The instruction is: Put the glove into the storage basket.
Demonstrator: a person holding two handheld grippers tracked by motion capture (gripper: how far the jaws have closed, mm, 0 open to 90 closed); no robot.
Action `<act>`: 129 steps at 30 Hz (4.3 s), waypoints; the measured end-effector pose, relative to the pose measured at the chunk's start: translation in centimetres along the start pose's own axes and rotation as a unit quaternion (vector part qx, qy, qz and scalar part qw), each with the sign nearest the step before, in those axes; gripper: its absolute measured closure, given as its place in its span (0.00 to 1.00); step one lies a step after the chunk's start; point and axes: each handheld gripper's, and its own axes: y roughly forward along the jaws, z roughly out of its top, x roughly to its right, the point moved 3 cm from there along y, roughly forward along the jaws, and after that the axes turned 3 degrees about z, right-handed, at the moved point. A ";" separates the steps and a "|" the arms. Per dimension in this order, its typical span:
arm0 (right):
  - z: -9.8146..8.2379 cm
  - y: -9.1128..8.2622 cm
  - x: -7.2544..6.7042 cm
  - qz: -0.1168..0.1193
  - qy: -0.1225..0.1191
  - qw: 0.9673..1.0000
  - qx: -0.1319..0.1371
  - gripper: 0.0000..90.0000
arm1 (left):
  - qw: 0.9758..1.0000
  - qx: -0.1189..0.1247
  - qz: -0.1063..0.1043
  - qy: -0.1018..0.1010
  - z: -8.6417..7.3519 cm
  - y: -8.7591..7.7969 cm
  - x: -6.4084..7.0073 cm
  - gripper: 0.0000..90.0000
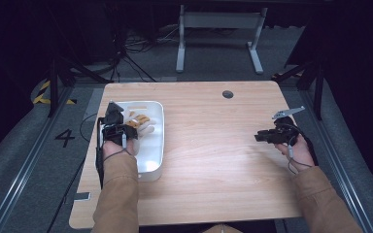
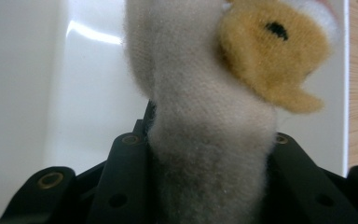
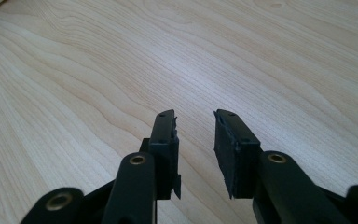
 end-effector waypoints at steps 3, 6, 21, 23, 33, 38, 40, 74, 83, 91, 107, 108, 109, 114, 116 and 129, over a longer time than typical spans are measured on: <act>0.0 0.1 0.0 0.002 -0.001 1.000 0.001 0.77 | 1.000 0.000 -0.008 -0.009 -0.2 0.6 -0.4 0.75; 0.0 0.2 -0.1 0.002 -0.002 1.000 -0.002 0.77 | 1.000 -0.007 -0.007 -0.011 -0.4 1.2 -0.6 0.74; -0.1 0.3 -0.1 0.003 0.001 1.000 -0.006 0.77 | 0.998 -0.060 0.000 -0.016 -0.9 3.4 -1.6 0.73; -0.1 0.3 -0.1 0.004 0.000 1.000 -0.006 0.77 | 0.998 -0.063 0.004 -0.019 -1.0 3.6 -1.6 0.72; -0.1 0.2 -0.1 0.005 0.002 1.000 -0.007 0.77 | 0.997 -0.078 0.024 -0.007 -1.0 3.7 -1.9 0.66; -0.1 0.2 -0.1 0.004 0.001 1.000 -0.007 0.77 | 0.995 -0.093 0.033 -0.018 -1.0 3.9 -2.0 0.55; -0.1 0.2 -0.1 0.004 0.001 1.000 -0.007 0.77 | 0.995 -0.098 0.019 -0.023 -1.0 3.9 -2.1 0.48; -0.1 -0.2 0.1 0.005 0.010 1.000 0.000 0.73 | 0.999 0.019 0.012 0.035 0.4 -0.3 0.6 0.17; -0.3 -0.8 -0.3 -0.002 0.006 1.000 0.010 0.73 | 0.990 0.088 -0.034 0.102 0.7 -1.6 3.7 0.19; -1.2 -2.1 -0.8 -0.011 -0.001 1.000 0.025 0.73 | 0.967 0.143 -0.097 0.189 -0.2 -2.0 8.3 0.19; -4.7 -5.7 -1.7 -0.039 -0.012 0.998 0.054 0.72 | 0.896 0.179 -0.159 0.373 -4.4 -1.3 16.8 0.19; -4.8 -5.7 -1.7 -0.039 -0.014 0.998 0.055 0.72 | 0.887 0.186 -0.141 0.398 -5.0 -1.1 17.3 0.19; -4.9 -5.8 -1.8 -0.039 -0.014 0.998 0.056 0.72 | 0.882 0.186 -0.135 0.411 -5.3 -0.9 17.6 0.19; -4.9 -5.7 -1.9 -0.037 -0.017 0.998 0.058 0.72 | 0.868 0.177 -0.155 0.436 -7.3 0.5 18.6 0.19; -4.8 -5.4 -2.0 -0.036 -0.023 0.998 0.056 0.72 | 0.866 0.176 -0.167 0.438 -7.8 1.0 18.7 0.19; -5.1 -4.0 -1.8 -0.019 -0.023 0.999 0.045 0.72 | 0.835 0.150 -0.258 0.463 -10.5 5.1 18.9 0.26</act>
